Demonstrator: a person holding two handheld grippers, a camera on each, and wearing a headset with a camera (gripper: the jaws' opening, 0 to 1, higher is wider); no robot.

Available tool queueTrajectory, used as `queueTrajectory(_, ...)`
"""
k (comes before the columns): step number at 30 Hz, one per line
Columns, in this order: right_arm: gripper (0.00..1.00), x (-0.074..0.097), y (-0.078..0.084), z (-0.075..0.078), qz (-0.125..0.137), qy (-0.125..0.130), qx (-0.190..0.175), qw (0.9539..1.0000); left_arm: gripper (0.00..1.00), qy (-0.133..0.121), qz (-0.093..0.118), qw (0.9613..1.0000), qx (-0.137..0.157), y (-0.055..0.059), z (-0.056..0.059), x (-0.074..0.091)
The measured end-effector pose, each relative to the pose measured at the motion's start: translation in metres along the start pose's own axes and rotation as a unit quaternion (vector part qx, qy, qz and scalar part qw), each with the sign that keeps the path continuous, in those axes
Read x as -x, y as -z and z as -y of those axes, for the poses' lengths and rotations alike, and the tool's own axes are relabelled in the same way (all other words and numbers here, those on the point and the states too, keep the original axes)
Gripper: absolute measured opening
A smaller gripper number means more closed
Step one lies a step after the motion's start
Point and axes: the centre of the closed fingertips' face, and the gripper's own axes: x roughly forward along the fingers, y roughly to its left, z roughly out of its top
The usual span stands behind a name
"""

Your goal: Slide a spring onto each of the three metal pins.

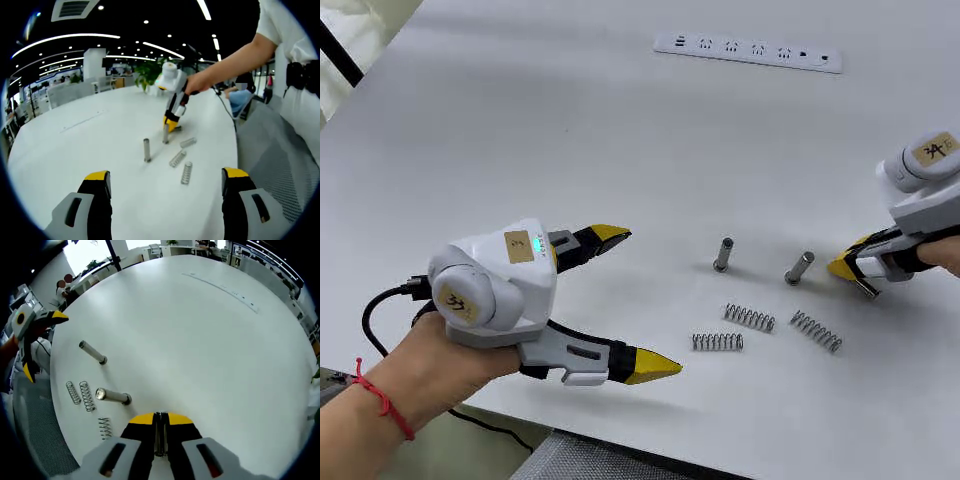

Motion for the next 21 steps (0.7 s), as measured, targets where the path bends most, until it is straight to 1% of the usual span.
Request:
queueTrajectory(4,0.09,0.001,0.001,-0.002,0.000,0.001,0.007,1.0000,0.93,0.000,0.001,1.0000,0.000,-0.001,0.000,0.000)
queueTrajectory(8,0.09,0.000,-0.002,0.002,0.006,0.000,0.011,0.9999,0.93,0.000,0.001,1.0000,0.000,-0.001,0.001,0.000)
queueTrajectory(10,0.09,0.001,-0.002,0.001,0.009,0.001,0.014,0.9999,0.93,0.000,0.000,1.0000,0.000,0.000,0.002,0.000)
queueTrajectory(13,0.09,0.003,-0.004,0.005,0.018,0.002,0.016,0.9997,0.93,0.001,0.000,1.0000,0.000,-0.001,0.003,0.000)
queueTrajectory(14,0.08,0.005,-0.005,0.005,0.023,0.001,0.015,0.9996,0.93,0.001,0.000,1.0000,0.000,-0.001,0.003,0.000)
queueTrajectory(15,0.02,0.009,-0.005,0.003,0.026,-0.004,0.021,0.9994,0.93,0.001,0.000,1.0000,0.000,-0.001,0.003,0.000)
queueTrajectory(16,0.02,0.012,-0.008,0.006,0.035,-0.002,0.016,0.9992,0.93,0.001,0.000,1.0000,-0.001,-0.001,0.003,0.000)
queueTrajectory(17,0.02,0.014,-0.008,0.004,0.039,-0.004,0.020,0.9990,0.92,0.001,0.000,1.0000,-0.001,-0.001,0.003,0.000)
queueTrajectory(18,0.02,0.015,-0.007,0.004,0.037,-0.004,0.025,0.9990,0.92,0.001,0.001,1.0000,0.000,-0.002,0.003,0.000)
queueTrajectory(19,0.02,0.017,-0.004,0.008,0.036,0.010,0.033,0.9988,0.92,0.002,0.000,1.0000,-0.001,-0.002,0.003,-0.001)
queueTrajectory(21,0.02,0.016,-0.001,0.010,0.037,0.000,0.024,0.9990,0.93,0.003,0.002,1.0000,-0.001,-0.003,0.004,-0.001)
